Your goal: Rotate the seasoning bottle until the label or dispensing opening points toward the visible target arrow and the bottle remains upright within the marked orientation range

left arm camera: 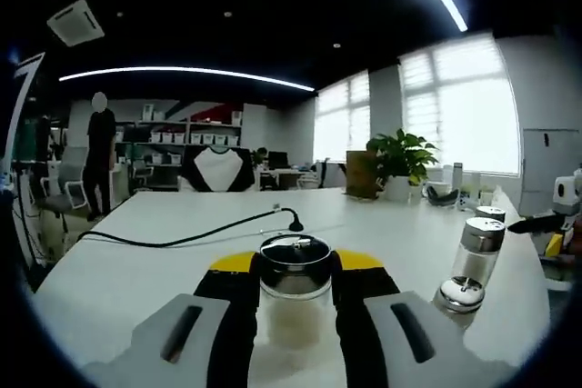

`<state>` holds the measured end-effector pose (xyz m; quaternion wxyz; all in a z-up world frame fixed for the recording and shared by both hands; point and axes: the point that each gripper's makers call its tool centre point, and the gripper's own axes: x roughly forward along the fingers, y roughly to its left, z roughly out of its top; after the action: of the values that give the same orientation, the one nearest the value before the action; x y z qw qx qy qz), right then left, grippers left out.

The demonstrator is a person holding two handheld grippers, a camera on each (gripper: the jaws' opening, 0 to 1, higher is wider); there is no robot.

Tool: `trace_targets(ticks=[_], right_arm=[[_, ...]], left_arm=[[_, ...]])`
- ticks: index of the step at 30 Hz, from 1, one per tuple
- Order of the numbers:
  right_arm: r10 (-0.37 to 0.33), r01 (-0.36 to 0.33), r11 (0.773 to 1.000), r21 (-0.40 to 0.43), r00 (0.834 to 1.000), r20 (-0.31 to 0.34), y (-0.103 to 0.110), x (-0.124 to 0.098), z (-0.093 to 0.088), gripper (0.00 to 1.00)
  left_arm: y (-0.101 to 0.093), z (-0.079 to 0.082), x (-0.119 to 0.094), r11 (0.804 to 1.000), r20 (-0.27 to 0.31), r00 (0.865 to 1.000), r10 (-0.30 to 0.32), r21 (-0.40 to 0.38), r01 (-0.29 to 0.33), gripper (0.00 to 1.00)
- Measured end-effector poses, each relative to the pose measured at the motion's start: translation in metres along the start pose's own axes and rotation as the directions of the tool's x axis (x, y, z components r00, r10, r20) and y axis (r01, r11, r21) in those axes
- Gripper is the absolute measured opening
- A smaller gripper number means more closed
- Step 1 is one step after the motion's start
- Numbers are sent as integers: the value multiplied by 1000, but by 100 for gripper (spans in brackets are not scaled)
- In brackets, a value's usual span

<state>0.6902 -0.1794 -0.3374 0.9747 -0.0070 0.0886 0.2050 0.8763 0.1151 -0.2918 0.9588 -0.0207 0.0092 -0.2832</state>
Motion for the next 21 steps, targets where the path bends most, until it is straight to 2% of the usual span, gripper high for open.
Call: trace_targets(ticks=[5, 13, 18, 21], right_arm=[[0, 0, 1000, -1, 1000, 1, 0, 0, 0, 98], [0, 0, 1000, -1, 1000, 3, 0, -1, 1, 98], [3, -3, 1000, -4, 1000, 2, 0, 0, 0, 98], [6, -6, 1000, -8, 1000, 4, 2, 0, 1, 98]], left_arm=[[-11, 4, -12, 999, 13, 1000, -21, 28, 21, 32], [-24, 0, -33, 999, 11, 999, -40, 2, 39, 32], [-34, 3, -41, 997, 13, 999, -53, 53, 52, 32], [-37, 2, -46, 998, 20, 998, -56, 21, 55, 32]])
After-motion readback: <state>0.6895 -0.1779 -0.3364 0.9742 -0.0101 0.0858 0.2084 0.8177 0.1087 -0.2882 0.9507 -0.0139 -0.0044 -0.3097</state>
